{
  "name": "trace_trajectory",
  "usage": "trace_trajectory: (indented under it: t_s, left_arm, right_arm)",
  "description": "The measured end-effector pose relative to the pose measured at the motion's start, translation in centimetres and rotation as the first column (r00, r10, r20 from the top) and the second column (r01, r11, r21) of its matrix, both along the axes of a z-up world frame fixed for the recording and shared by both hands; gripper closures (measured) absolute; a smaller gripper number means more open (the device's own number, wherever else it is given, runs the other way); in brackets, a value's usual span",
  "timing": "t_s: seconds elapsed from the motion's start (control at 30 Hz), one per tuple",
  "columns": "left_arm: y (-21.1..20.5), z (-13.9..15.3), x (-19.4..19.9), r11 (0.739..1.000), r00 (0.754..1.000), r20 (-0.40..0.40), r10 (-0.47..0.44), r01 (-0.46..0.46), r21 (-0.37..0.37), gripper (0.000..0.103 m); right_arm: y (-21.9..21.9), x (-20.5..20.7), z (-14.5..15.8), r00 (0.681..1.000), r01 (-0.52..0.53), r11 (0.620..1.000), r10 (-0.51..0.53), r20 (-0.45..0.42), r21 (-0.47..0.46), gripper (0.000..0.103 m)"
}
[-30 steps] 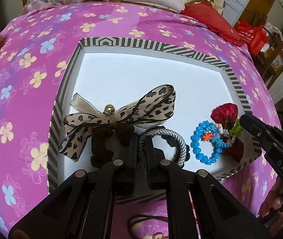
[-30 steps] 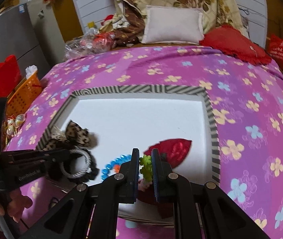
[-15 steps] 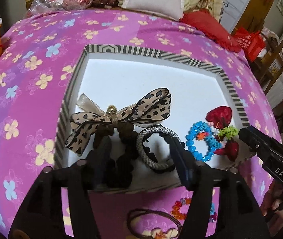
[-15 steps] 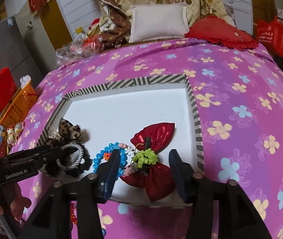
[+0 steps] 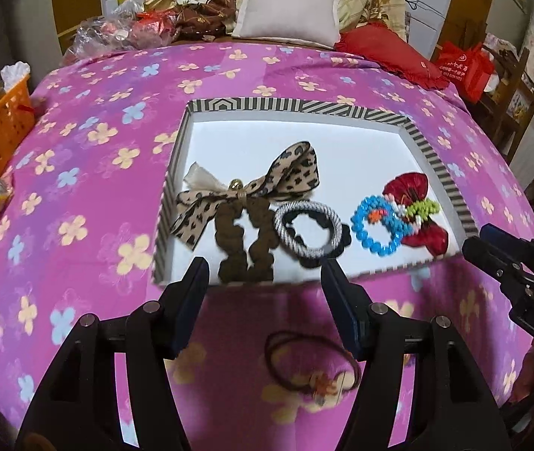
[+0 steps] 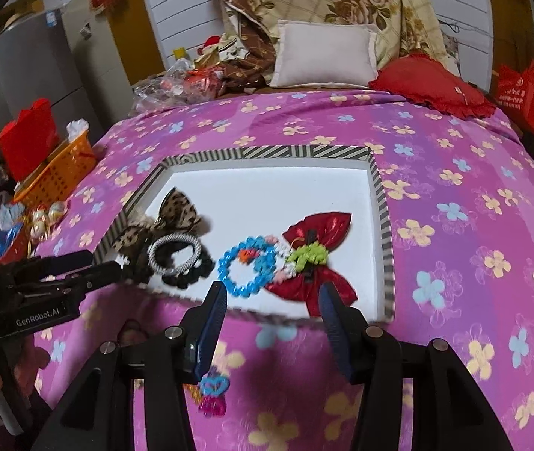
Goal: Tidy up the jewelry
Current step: 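Open both tools to drop the hair tie and green bracelet in the tray, then grasp the brown cord hair tie with the left tool while the right tool grasps the blue heart bracelet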
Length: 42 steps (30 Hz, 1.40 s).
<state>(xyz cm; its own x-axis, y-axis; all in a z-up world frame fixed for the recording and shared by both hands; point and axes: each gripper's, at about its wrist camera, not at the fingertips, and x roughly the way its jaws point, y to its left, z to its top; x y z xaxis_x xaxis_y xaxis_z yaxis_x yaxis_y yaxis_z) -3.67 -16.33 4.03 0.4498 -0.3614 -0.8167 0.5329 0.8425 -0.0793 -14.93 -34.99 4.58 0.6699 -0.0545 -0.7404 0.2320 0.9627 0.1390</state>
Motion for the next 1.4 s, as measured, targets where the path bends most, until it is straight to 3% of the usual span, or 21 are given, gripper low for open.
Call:
trace_trajectory:
  t_s: [0.2,0.6,1.4]
  left_arm:
    - [1.3,0.0,-2.0,1.000,1.000,0.021,-0.007,0.007,0.017,0.041]
    - [4.9,-2.1,-4.0,0.999,0.999,-0.047,0.008,-0.007,0.033,0.041]
    - [4.3,-5.0,-2.9,0.998,0.991,-0.127,0.040,-0.033,0.053,0.041]
  right_arm:
    - [1.5,-2.0,0.1,0.999,-0.030,0.999,0.029,-0.018,-0.031,0.054]
    - [3.5,-4.3,-2.1,0.995,-0.069,0.997,0.066,-0.072,-0.033,0.054]
    - [5.7,-2.0,-5.5,0.980,-0.142,0.988,0.132,-0.147,-0.058,0.055]
